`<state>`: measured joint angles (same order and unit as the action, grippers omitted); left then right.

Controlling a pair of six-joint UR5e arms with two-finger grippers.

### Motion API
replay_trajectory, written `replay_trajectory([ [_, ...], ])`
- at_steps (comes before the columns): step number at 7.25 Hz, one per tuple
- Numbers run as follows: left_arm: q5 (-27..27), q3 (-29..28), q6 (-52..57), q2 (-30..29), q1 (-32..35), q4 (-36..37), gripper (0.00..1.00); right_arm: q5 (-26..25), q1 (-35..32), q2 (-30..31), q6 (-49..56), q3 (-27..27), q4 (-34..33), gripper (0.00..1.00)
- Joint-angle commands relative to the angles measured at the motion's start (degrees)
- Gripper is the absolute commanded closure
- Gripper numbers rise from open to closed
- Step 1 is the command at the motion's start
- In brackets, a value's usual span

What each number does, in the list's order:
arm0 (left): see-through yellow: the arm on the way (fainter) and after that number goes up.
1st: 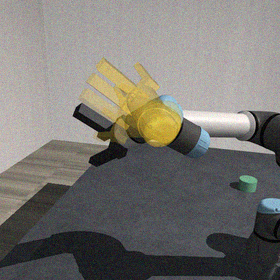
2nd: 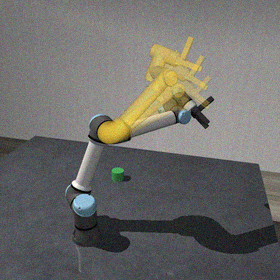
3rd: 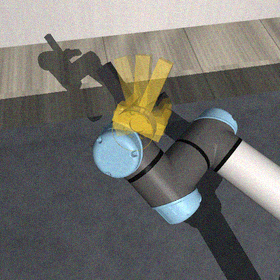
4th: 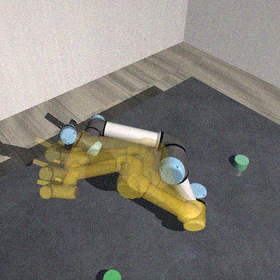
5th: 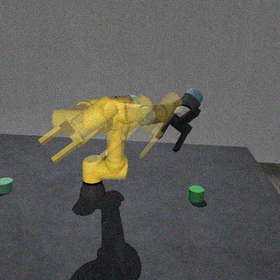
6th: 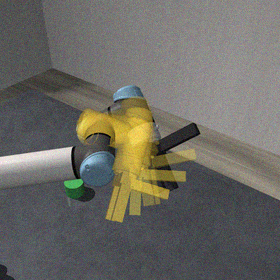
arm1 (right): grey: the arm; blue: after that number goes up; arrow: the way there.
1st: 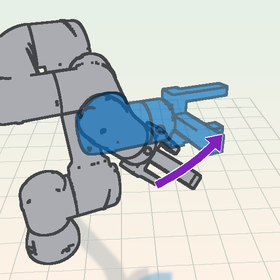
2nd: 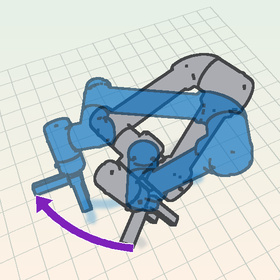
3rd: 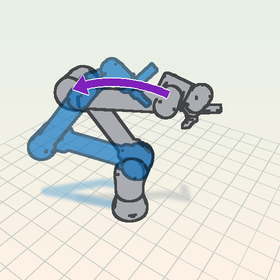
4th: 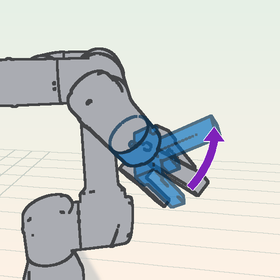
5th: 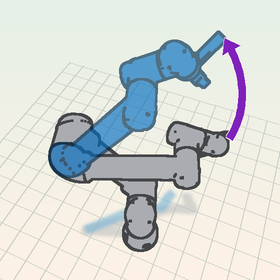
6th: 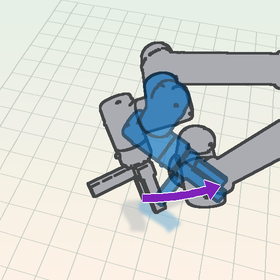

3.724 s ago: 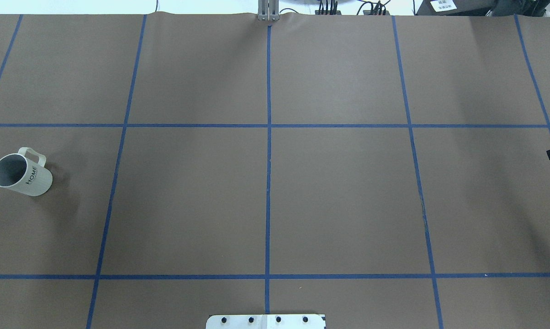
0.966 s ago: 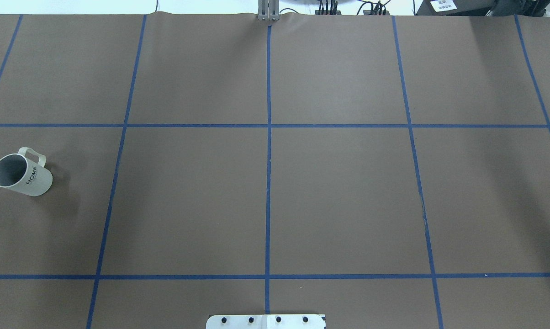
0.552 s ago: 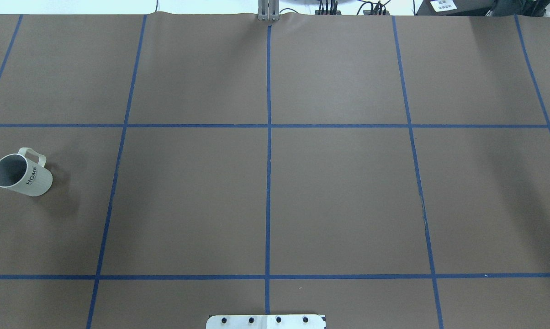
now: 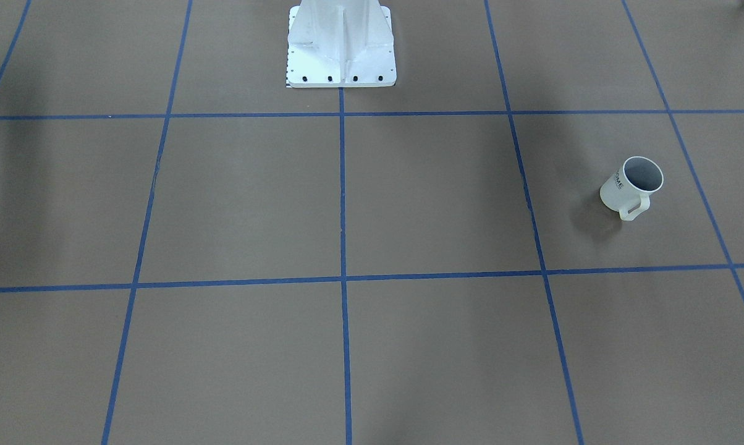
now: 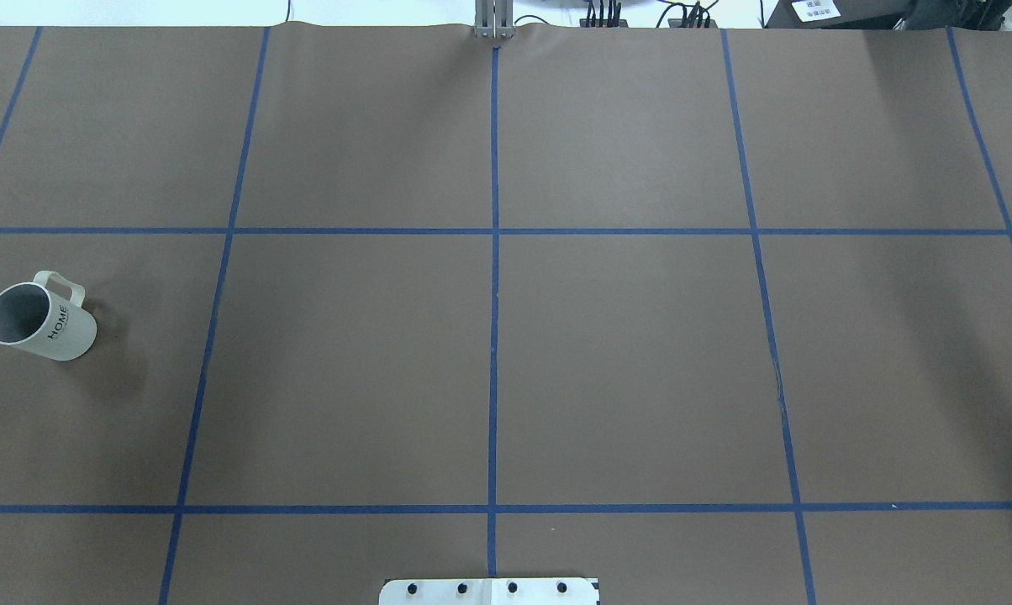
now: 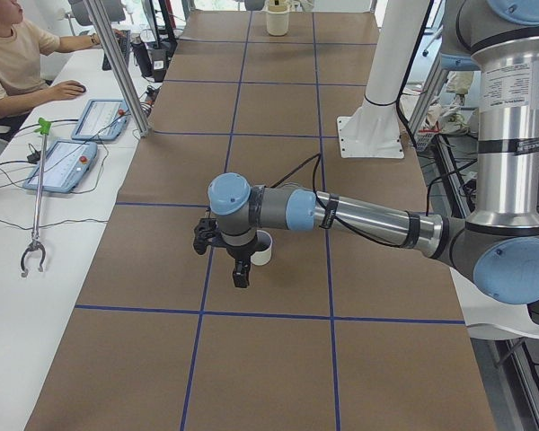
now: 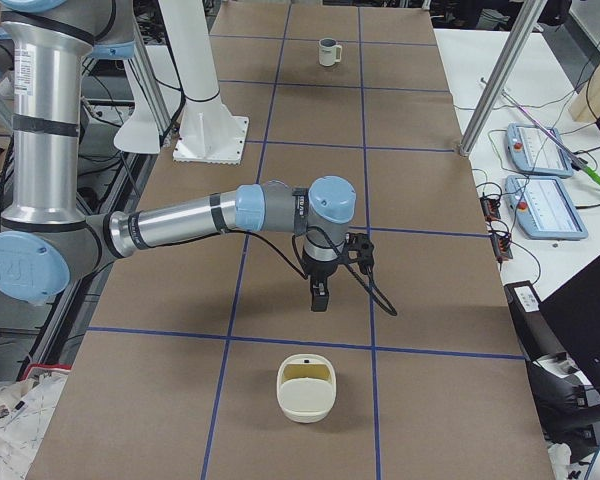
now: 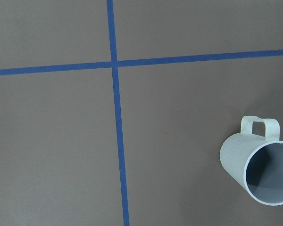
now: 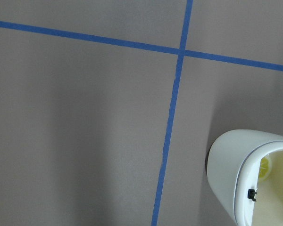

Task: Left arm hands cup to right arm to dump lemon

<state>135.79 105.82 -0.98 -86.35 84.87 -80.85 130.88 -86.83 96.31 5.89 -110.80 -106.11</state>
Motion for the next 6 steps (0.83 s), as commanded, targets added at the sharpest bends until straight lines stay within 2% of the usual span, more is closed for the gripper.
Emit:
replay_trajectory([
  [1,-0.1,-1.2,0.3,-1.6,-0.3,-1.6,0.00,0.4,0.0,0.5,0.0,-0.2,0.1,0.00],
  [3,-0.2,-4.8,0.4,-3.6,-0.2,-4.4,0.00,0.8,0.0,0.9,0.0,0.1,0.0,0.00],
  [6,-1.7,-7.0,0.0,-4.5,-0.6,-6.7,0.00,0.4,0.0,0.3,0.0,0.8,0.3,0.00],
])
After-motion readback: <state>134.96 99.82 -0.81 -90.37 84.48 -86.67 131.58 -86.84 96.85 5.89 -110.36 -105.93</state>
